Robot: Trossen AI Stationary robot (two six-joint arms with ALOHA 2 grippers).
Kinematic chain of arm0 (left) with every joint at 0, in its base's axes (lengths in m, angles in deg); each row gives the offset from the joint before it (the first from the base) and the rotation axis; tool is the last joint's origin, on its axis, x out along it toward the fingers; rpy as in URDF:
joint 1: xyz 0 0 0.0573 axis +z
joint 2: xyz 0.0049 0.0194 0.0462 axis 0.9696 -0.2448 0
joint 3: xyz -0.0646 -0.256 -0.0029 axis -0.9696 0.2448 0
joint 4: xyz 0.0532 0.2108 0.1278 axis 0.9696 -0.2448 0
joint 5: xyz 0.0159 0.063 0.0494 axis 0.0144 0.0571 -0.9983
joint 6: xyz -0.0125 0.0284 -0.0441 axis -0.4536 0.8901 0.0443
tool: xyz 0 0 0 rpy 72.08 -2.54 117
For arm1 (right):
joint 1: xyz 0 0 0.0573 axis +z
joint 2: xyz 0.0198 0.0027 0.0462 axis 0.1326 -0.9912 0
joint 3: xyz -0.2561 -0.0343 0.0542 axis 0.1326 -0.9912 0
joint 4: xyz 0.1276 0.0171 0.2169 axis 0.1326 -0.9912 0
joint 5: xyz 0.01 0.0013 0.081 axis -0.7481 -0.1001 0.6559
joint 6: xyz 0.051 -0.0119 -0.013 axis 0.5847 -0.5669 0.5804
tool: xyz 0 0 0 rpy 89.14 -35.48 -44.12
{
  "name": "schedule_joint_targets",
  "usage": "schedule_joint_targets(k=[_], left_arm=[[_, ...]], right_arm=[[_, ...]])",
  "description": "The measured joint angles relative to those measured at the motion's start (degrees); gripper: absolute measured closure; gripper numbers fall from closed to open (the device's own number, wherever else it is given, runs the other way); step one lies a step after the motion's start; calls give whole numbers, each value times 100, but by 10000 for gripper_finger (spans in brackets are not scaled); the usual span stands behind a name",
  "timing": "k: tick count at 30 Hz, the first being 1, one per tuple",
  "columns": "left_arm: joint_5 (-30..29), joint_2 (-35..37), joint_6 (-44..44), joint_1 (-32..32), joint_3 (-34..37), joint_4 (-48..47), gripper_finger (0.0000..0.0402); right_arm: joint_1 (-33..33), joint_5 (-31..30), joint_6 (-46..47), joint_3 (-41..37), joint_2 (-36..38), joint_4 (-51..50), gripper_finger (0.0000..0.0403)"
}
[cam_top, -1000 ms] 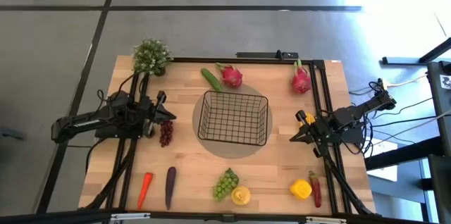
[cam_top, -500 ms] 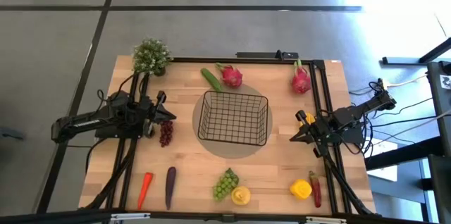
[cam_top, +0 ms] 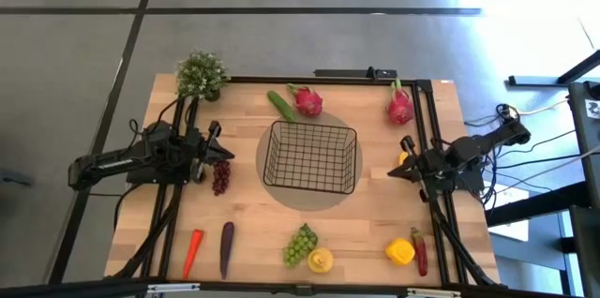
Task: Build produce basket
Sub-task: Put the right pink dragon fruit into the black wire basket
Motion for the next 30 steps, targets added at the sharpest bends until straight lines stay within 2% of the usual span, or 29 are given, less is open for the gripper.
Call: schedule_joint_targets(k=[5,10,16,22,26,30], left_arm=[[0,0,-2,0,0,0,401],[-2,0,-2,0,0,0,401],[-1,0,-1,2,0,0,401],[-2,1,0,2,0,0,401],[-1,1,-2,1,0,0,401],[-1,0,-1,1,0,0,401]], right_arm=[[0,-769,-46,1115,-825,-1095,403],[-10,-1707,695,2325,-1898,-2299,403],[-255,-2220,2652,3672,-3251,-3399,403],[-618,-1978,4653,4955,-4352,-5312,403],[-770,-1644,5186,5520,-4817,-6242,403],[-916,-1369,5472,5753,-5016,-6483,403]])
